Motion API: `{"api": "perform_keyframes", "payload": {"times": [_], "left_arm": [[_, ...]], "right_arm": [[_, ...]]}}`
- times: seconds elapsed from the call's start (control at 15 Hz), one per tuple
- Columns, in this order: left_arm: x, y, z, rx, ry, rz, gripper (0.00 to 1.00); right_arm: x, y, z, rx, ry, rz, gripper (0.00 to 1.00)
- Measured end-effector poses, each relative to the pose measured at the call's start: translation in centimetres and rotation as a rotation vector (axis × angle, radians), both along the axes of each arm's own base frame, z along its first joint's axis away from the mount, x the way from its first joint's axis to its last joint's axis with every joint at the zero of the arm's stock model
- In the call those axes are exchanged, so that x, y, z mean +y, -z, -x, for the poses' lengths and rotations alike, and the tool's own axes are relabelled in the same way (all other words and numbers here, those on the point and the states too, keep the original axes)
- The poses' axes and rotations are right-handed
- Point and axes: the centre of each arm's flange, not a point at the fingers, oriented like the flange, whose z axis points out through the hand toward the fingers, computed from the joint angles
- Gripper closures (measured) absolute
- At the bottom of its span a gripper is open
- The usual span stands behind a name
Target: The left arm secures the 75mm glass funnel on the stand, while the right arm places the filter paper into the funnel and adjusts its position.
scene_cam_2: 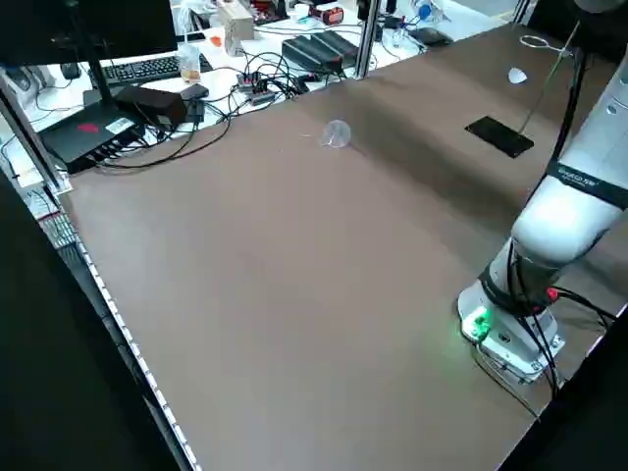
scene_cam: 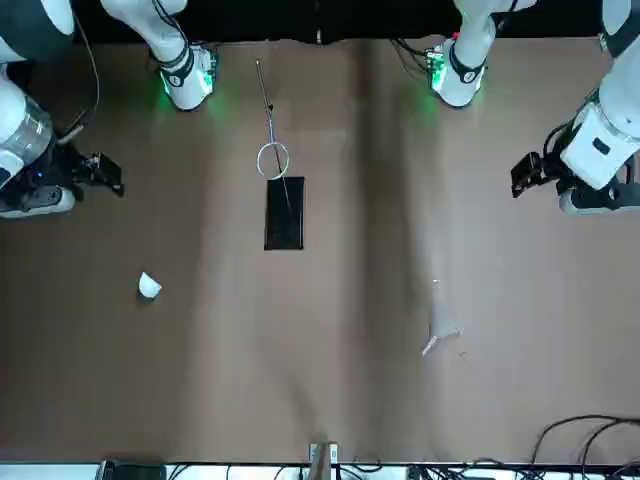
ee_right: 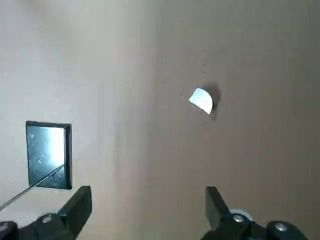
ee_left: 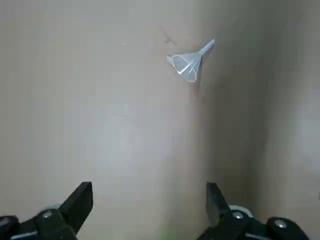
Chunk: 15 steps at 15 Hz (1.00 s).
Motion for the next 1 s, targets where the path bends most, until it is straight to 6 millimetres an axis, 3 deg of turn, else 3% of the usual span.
{"api": "perform_keyframes", "payload": {"times": [0.27, 0.47, 0.6, 0.73, 0.87, 1.0], "left_arm": [[0.0, 0.2, -0.1, 0.005, -0.003, 0.000, 0.00], [0.3, 1.6, -0.5, 0.034, -0.022, -0.002, 0.00], [1.3, 4.3, -1.3, 0.086, -0.049, -0.005, 0.00], [2.7, 8.5, -2.7, 0.154, -0.088, -0.006, 0.00], [3.9, 13.0, -4.6, 0.181, -0.110, 0.005, 0.00], [5.1, 17.7, -6.7, 0.167, -0.143, 0.021, 0.00]], "right_arm": [[-0.2, 1.0, 0.9, -0.021, 0.004, -0.002, 0.00], [-0.1, 0.2, 0.8, -0.057, 0.003, -0.004, 0.00], [-0.2, -0.2, 0.4, -0.099, 0.007, -0.007, 0.00], [-0.6, 0.8, -0.5, -0.107, 0.016, -0.007, 0.00], [-1.9, 3.0, -2.0, -0.115, 0.028, -0.004, 0.00], [-3.1, 6.9, -3.7, -0.094, -0.015, 0.002, 0.00]]}}
